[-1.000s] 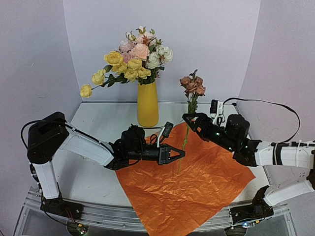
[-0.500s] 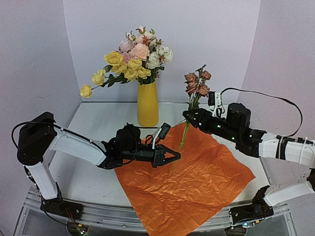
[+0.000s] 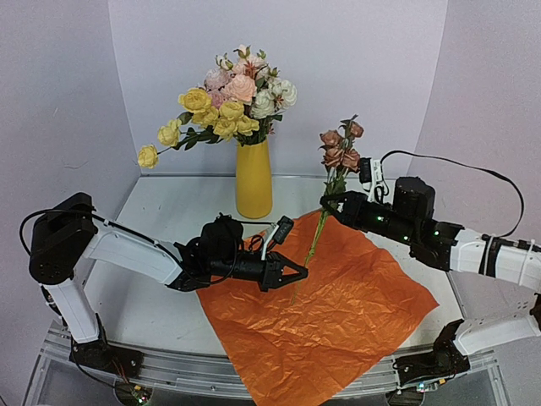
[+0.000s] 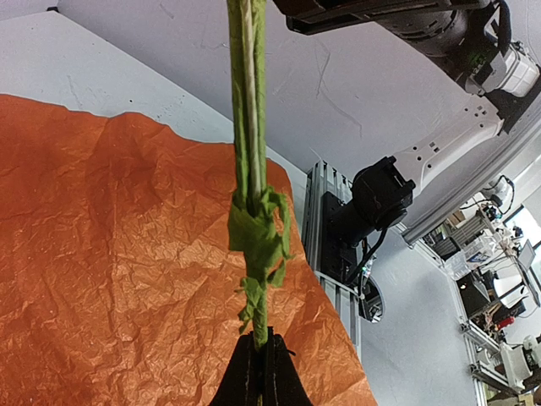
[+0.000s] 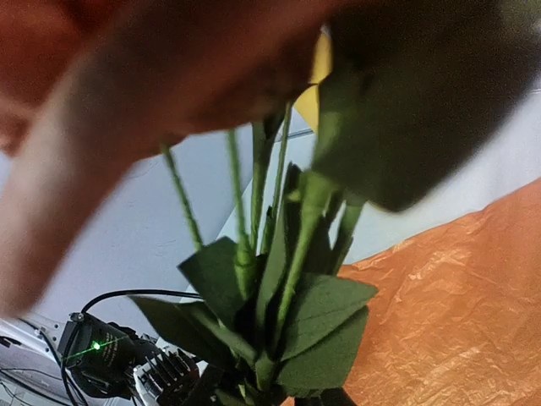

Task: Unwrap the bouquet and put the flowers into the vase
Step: Pick up the fake flower from the wrapping paper.

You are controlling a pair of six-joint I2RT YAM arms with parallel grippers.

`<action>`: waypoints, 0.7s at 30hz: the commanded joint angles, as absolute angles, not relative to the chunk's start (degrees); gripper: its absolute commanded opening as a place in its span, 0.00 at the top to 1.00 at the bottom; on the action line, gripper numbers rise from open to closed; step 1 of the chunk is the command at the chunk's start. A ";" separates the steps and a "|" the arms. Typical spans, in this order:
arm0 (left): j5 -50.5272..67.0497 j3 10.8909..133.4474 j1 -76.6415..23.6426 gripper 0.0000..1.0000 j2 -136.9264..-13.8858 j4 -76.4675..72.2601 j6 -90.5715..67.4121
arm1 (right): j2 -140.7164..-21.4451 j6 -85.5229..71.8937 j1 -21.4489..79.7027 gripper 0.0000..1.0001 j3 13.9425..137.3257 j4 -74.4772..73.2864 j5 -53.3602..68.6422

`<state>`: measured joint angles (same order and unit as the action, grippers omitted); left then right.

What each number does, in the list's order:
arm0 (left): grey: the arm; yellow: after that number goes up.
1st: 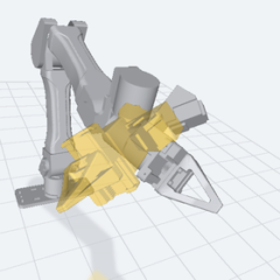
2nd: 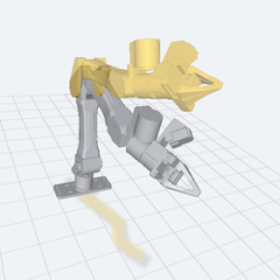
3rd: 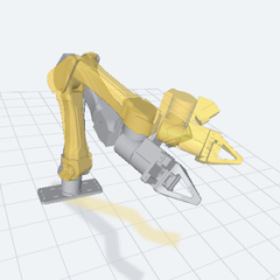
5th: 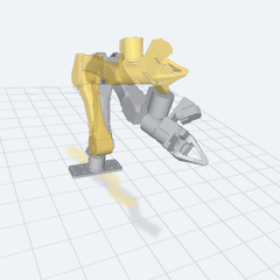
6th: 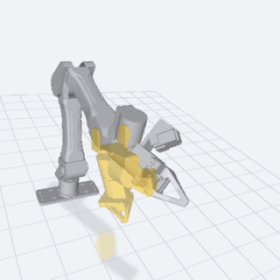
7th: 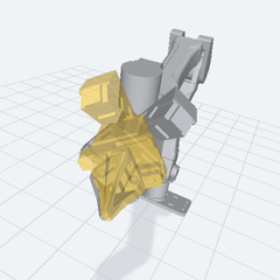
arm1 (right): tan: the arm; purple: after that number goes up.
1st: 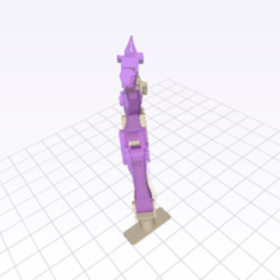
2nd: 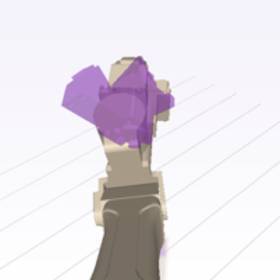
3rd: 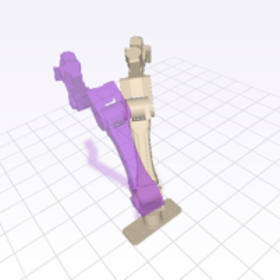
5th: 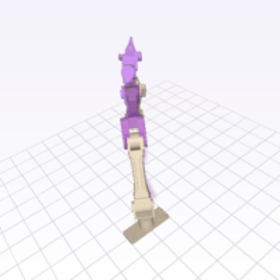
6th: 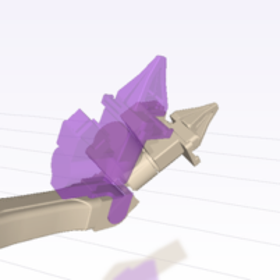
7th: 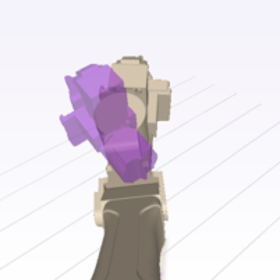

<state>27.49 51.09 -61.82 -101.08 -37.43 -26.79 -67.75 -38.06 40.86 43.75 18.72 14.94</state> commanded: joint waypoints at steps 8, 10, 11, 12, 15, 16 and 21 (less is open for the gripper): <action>26.22 52.24 -61.83 1.00 -97.00 -33.26 -19.17 | -64.79 -36.44 40.62 0.90 46.72 18.26 15.84; 26.07 52.73 -61.79 1.00 -96.64 -31.41 -17.62 | -64.73 -36.02 40.55 0.95 47.05 17.90 16.18; 25.78 52.94 -61.79 0.98 -96.34 -30.46 -16.73 | -64.70 -35.73 40.53 0.97 47.29 17.70 16.30; 25.36 53.00 -61.79 0.93 -96.20 -30.01 -16.30 | -64.69 -35.54 40.54 0.98 47.40 17.61 16.34; 21.51 52.81 -61.79 0.55 -94.95 -28.77 -15.63 | -64.53 -34.79 40.59 1.00 47.78 17.53 15.02; 19.32 52.29 -61.79 0.43 -94.21 -28.67 -15.86 | -64.56 -34.11 40.60 1.00 48.20 17.58 13.71; 6.69 48.50 -61.68 0.21 -87.56 -28.41 -16.52 | -65.24 -30.15 40.52 1.00 52.13 19.97 0.78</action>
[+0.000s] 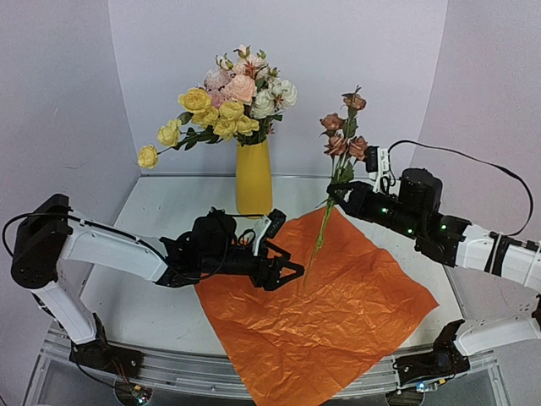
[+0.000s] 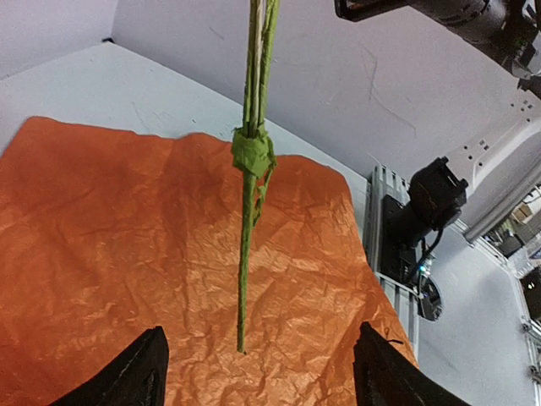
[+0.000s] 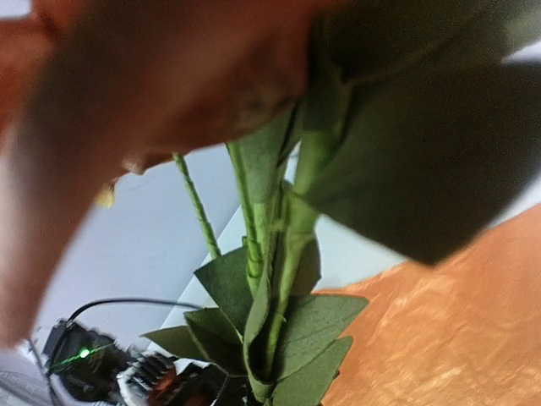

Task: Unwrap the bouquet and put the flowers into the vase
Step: Pick up the fake flower from the wrapping paper, then insert the fake flower into the vase.

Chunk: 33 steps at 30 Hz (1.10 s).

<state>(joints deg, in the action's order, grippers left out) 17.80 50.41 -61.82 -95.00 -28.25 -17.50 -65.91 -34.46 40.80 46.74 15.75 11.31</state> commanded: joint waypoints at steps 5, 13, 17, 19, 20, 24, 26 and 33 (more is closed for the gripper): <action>-6.78 42.89 -60.84 0.18 -81.11 -28.39 -17.40 | -70.22 -26.24 39.93 1.00 56.80 30.02 -7.30; -11.96 32.79 -53.59 0.16 -70.14 -28.34 -24.58 | -85.12 -26.96 33.87 1.00 70.50 41.68 -0.96; -9.87 29.11 -48.49 0.16 -66.36 -28.39 -27.42 | -92.01 -27.51 32.73 1.00 77.30 47.68 -2.75; -10.68 28.31 -48.03 0.16 -64.93 -28.13 -26.91 | -95.70 -27.52 32.24 1.00 81.33 50.67 -2.87; -10.91 28.15 -47.88 0.16 -64.68 -27.97 -26.83 | -97.26 -27.60 32.12 1.00 83.10 51.63 -2.92; -11.54 27.95 -47.35 0.16 -63.76 -27.26 -27.10 | -101.81 -27.63 31.87 1.00 89.13 53.00 -3.14; -11.77 27.79 -46.99 0.16 -63.27 -26.81 -27.08 | -104.50 -27.75 31.74 1.00 92.18 54.12 -2.96; -11.70 27.86 -46.16 0.16 -62.40 -25.28 -26.31 | -111.11 -29.70 31.66 1.00 99.78 55.55 -0.45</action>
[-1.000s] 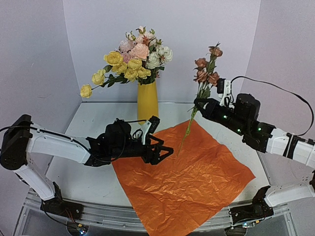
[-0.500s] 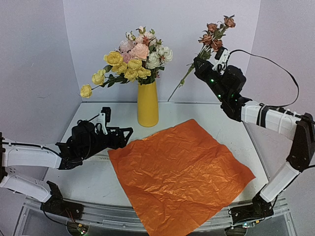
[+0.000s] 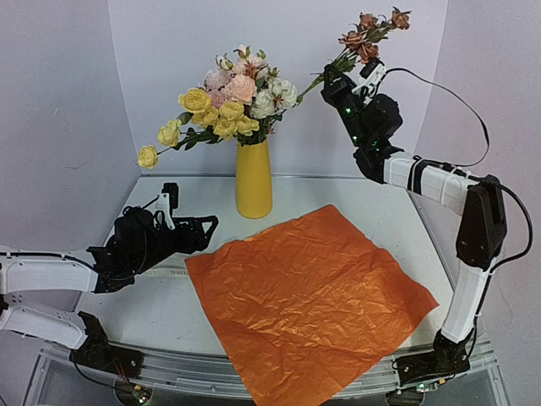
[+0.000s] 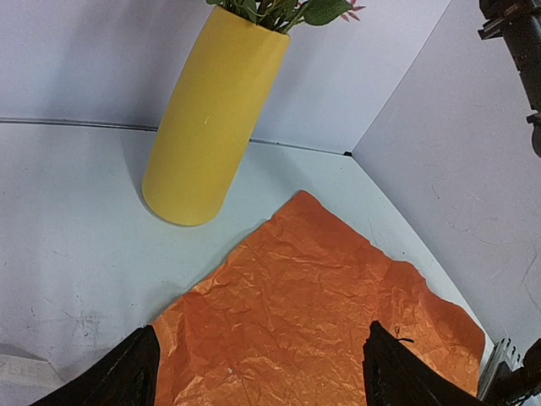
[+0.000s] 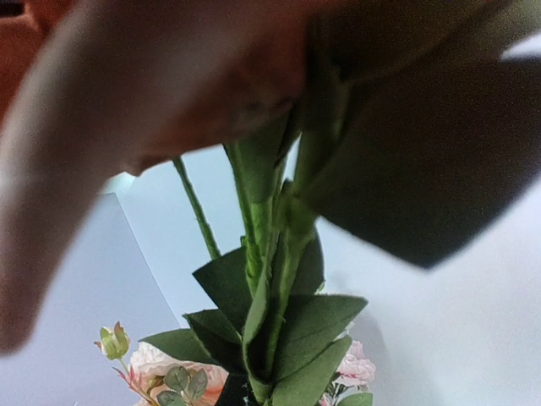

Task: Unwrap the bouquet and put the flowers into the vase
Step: Insert the fake flower into the vase.

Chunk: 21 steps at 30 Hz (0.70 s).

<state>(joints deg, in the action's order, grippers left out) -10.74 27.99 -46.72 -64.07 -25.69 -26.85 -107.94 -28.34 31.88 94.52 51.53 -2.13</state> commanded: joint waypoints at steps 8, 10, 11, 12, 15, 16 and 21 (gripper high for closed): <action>-11.27 27.86 -45.54 0.15 -60.75 -23.97 -25.60 | -118.17 -31.17 31.92 1.00 105.46 55.94 3.72; -11.17 27.86 -45.58 0.16 -60.26 -23.67 -25.37 | -118.86 -29.98 32.18 1.00 105.53 55.62 3.63; -11.12 27.80 -45.47 0.15 -60.13 -23.50 -25.32 | -119.39 -29.06 32.43 1.00 105.69 55.12 3.42; -11.08 27.78 -45.44 0.15 -60.03 -23.35 -25.31 | -119.81 -28.15 32.77 1.00 105.74 54.66 3.10; -10.93 27.69 -45.44 0.15 -59.97 -23.07 -25.22 | -121.46 -26.32 33.77 1.00 105.91 53.88 2.97; -10.91 27.70 -45.37 0.15 -60.01 -23.03 -25.22 | -121.77 -25.88 34.02 1.00 105.91 53.88 3.03; -10.61 27.63 -45.42 0.15 -60.06 -22.86 -25.21 | -124.99 -24.49 35.12 1.00 107.27 53.88 3.89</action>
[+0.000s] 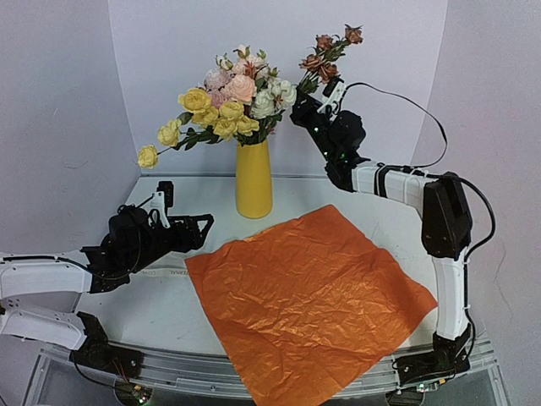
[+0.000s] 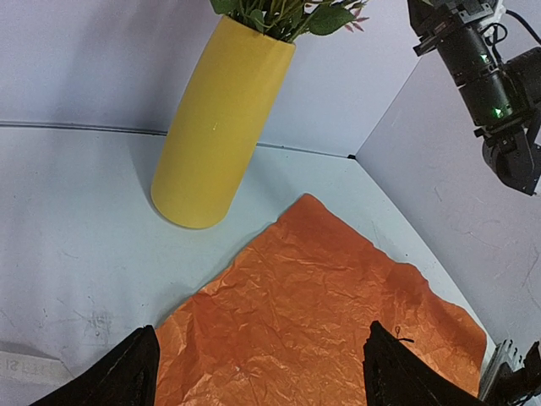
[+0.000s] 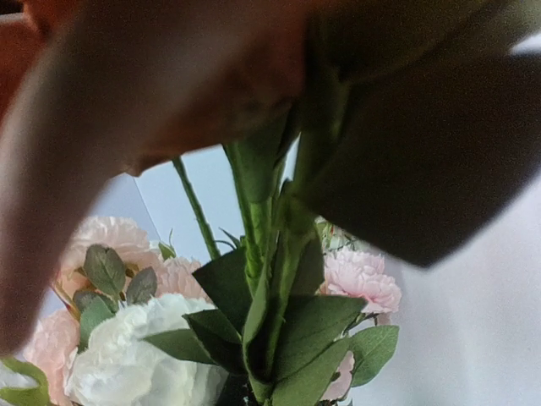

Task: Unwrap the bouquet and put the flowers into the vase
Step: Insert the fake flower into the vase.

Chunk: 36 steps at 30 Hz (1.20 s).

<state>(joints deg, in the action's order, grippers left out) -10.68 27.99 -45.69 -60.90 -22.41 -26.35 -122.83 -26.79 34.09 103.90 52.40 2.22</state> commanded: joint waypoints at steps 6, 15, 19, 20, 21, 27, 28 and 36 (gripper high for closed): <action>-10.43 27.21 -45.27 0.15 -59.47 -22.68 -25.14 | -129.62 -24.95 35.37 1.00 111.02 53.83 7.55; -10.10 26.81 -45.18 0.16 -59.21 -22.50 -25.14 | -134.28 -24.17 35.88 1.00 113.80 51.69 10.37; -9.81 26.81 -45.26 0.16 -59.37 -22.48 -25.05 | -136.65 -23.92 36.20 1.00 116.34 50.13 11.77; -9.81 26.81 -45.22 0.16 -59.34 -22.43 -25.05 | -136.99 -23.87 36.28 1.00 116.47 50.04 11.78; -9.81 26.80 -45.18 0.16 -59.31 -22.41 -25.05 | -137.28 -23.72 36.30 1.00 116.65 49.97 11.70; -9.76 26.40 -45.14 0.16 -58.95 -22.33 -24.96 | -139.78 -23.49 36.60 1.00 118.59 48.36 11.84; -9.73 26.33 -45.09 0.16 -58.95 -22.31 -24.96 | -140.16 -23.46 36.59 1.00 118.64 48.28 11.82; -9.65 26.24 -45.09 0.16 -59.15 -22.32 -24.87 | -141.88 -23.89 36.73 1.00 118.61 48.16 12.34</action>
<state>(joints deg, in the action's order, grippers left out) -10.09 26.44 -45.36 -60.27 -22.31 -25.50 -140.94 -24.03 35.81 116.66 48.21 10.17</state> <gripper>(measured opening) 0.844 0.049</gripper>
